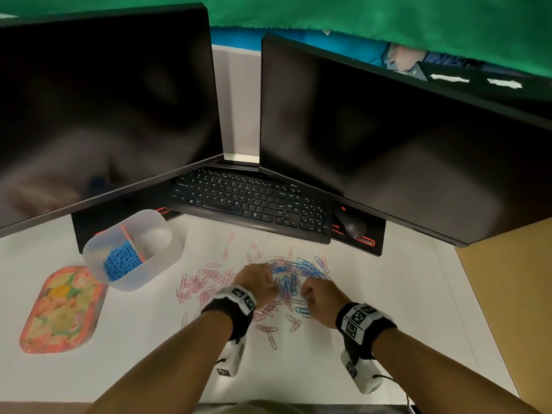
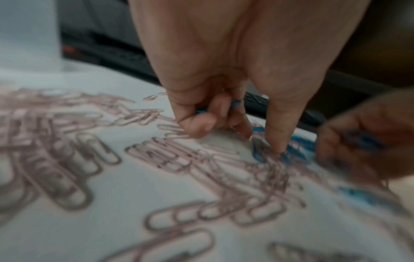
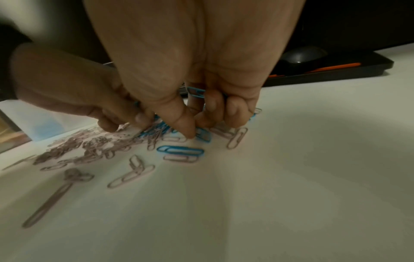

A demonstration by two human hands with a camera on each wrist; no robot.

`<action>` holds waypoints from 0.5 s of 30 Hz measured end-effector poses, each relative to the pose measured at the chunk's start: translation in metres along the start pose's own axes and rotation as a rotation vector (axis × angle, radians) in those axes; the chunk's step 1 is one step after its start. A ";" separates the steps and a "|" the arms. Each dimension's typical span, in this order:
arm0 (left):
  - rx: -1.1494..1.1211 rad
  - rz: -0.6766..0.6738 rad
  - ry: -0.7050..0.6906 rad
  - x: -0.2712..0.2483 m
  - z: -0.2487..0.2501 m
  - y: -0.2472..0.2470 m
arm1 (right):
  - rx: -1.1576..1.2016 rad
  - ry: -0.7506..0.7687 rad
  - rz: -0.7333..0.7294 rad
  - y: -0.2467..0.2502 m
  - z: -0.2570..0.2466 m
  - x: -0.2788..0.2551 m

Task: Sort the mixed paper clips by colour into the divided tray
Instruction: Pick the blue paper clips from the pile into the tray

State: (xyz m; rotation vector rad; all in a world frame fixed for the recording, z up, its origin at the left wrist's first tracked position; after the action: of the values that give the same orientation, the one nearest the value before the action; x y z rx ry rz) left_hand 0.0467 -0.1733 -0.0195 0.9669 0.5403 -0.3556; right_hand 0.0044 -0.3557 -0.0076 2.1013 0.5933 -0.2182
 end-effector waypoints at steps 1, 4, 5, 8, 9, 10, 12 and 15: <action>0.054 0.025 -0.027 0.000 -0.001 -0.003 | 0.007 -0.003 0.003 0.001 -0.001 -0.001; 0.091 0.054 0.001 0.003 -0.005 -0.001 | 0.058 -0.024 0.033 0.003 0.002 -0.001; 0.090 0.048 0.021 0.004 -0.007 0.002 | 0.080 -0.031 0.042 0.003 0.002 -0.002; 0.090 0.039 0.067 0.005 -0.012 0.012 | 0.150 -0.042 0.068 0.007 0.002 -0.003; 0.090 0.043 0.081 0.005 -0.015 0.016 | 0.198 -0.066 0.071 0.008 0.003 -0.002; 0.090 0.047 0.096 0.004 -0.017 0.021 | 0.260 -0.094 0.066 0.010 0.004 -0.002; 0.098 0.061 0.111 0.005 -0.021 0.027 | 0.377 -0.146 0.059 0.011 0.005 0.000; 0.114 0.076 0.087 0.005 -0.022 0.029 | 0.681 -0.285 0.121 0.011 0.006 0.002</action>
State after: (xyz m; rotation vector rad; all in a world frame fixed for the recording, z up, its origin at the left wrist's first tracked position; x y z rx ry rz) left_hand 0.0596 -0.1395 -0.0120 1.1139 0.5658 -0.2793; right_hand 0.0117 -0.3652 -0.0039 2.6761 0.2284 -0.7184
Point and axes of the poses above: each hand's wrist, its own x-axis towards the middle knuckle, its own y-axis out of the back of the hand, z = x × y, the point moved 2 cm from there along x, towards the middle knuckle, and after that the axes turned 12 degrees about y, right-handed, at the moved point
